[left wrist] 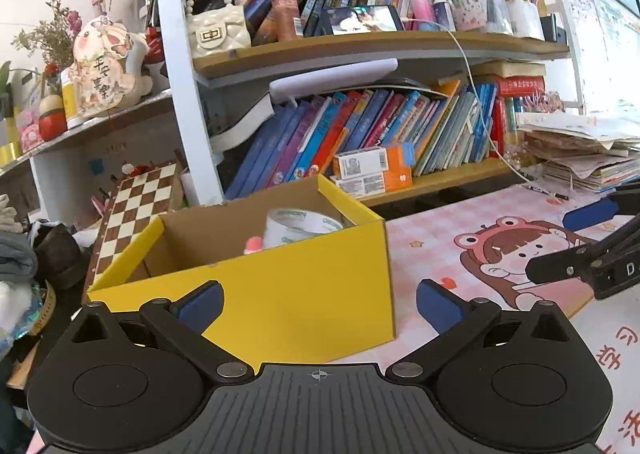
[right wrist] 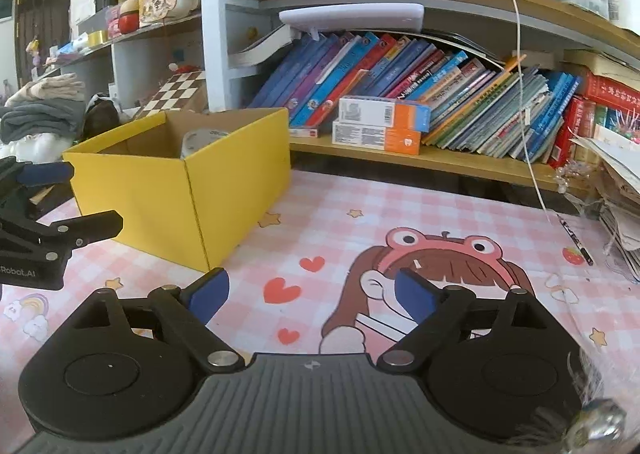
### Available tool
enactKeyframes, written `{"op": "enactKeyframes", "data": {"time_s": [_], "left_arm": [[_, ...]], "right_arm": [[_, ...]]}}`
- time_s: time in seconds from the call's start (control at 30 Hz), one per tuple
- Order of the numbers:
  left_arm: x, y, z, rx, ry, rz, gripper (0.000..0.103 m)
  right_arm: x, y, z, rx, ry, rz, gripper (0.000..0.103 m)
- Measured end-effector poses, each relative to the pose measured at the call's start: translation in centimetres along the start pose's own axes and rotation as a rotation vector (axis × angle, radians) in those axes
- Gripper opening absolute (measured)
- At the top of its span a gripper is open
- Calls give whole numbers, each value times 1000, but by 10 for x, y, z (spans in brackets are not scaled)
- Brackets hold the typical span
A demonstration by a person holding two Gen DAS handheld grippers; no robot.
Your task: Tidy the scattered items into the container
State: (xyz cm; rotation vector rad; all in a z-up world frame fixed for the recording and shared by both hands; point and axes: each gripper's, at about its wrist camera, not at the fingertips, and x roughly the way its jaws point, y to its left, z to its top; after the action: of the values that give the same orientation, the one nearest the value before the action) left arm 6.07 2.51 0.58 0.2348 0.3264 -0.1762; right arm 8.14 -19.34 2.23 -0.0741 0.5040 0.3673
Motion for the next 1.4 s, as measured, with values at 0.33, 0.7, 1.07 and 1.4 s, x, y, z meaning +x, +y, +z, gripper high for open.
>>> {"op": "enactKeyframes", "data": {"time_s": [0.33,0.7,1.07,1.4], "left_arm": [[8,-13,-6,-27,26,36,103],[12,-18,-10,-42,38,89,103],[11,-24,-15,-56,51,77,103],[13,-30,-22,-56,67,65,103]], "right_arm": [[-1,-8,-15,5,-22,-59,98],[0,-9,-18,-17,-63,-165,102],[-3,-14,-29,-1,-59,-183,103],[-5,-15,-36,-4,-67,-199,103]]}}
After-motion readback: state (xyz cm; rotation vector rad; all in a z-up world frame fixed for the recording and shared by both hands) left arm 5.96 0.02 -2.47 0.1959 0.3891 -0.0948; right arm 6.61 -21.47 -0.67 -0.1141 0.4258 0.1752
